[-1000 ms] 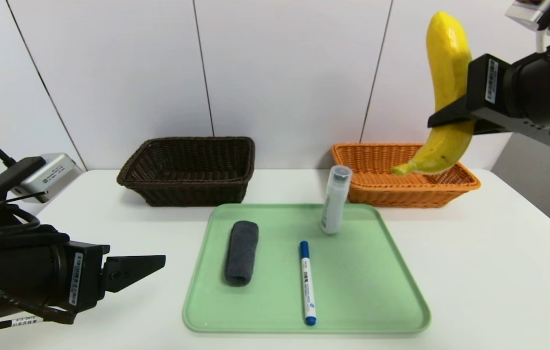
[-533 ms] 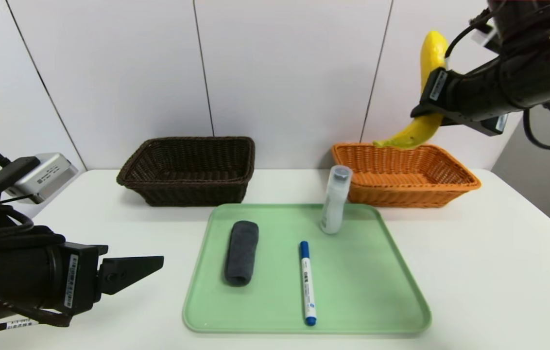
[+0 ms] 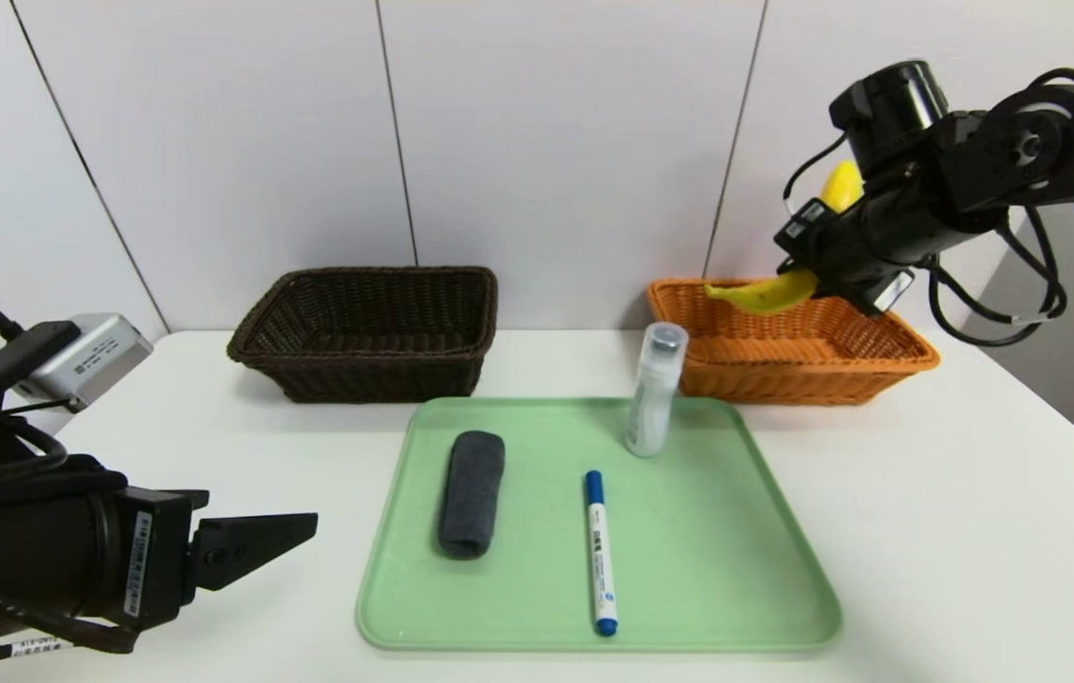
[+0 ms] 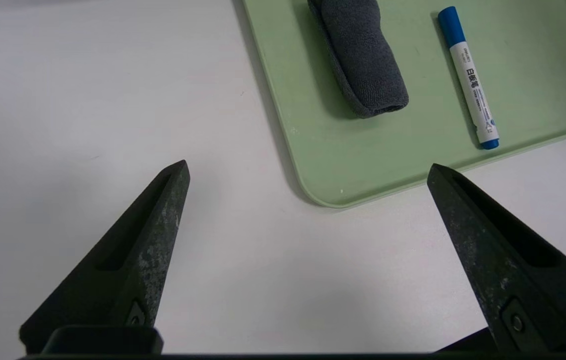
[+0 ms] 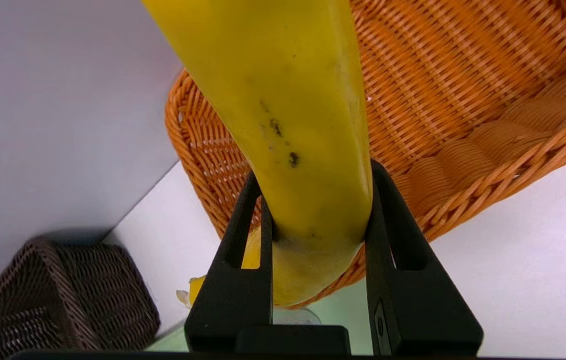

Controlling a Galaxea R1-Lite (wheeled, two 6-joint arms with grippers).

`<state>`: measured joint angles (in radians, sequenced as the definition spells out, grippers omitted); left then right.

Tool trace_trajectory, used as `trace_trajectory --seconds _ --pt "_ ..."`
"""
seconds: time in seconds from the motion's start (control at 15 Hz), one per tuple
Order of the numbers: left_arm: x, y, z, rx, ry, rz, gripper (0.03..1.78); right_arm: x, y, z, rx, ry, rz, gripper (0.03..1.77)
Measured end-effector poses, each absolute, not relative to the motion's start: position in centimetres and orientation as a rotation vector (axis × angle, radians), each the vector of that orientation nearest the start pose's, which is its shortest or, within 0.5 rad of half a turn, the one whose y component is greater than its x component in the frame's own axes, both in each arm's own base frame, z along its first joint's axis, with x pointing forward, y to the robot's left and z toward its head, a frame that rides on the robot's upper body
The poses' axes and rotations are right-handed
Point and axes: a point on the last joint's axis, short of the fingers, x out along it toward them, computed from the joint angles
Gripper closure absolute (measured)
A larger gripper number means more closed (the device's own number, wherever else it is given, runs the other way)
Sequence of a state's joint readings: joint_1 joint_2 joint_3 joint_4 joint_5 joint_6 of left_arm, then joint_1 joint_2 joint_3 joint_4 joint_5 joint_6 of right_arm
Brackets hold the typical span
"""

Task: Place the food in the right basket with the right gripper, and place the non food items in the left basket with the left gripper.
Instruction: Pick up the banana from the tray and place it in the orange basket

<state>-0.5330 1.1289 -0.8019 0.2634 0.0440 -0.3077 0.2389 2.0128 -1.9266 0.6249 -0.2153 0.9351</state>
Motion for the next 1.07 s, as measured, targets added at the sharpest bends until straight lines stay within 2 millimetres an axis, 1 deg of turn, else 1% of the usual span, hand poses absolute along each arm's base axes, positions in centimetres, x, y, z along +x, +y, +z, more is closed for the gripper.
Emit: trace_trajectory --seconds 0.13,0.27,0.53,0.67,1.07 --pt "12.7 -7.4 22.9 -0.123 0.64 -0.381 0.12 38.4 8.0 25.5 0.801 0.675 -0.322 1.3" --pt "12.6 -7.4 22.8 -0.126 0.646 -0.392 0.12 39.1 6.9 24.8 0.868 0.712 -0.338 1.3" --pt "12.6 -7.4 22.7 -0.126 0.648 -0.393 0.12 39.9 4.7 24.4 1.049 0.743 -0.326 1.3" --pt "12.6 -7.4 22.7 -0.126 0.649 -0.393 0.12 40.2 3.8 24.3 1.087 0.742 -0.326 1.3" --pt "12.6 -7.4 22.8 -0.128 0.644 -0.393 0.12 41.2 3.4 22.9 1.103 0.756 -0.356 1.3"
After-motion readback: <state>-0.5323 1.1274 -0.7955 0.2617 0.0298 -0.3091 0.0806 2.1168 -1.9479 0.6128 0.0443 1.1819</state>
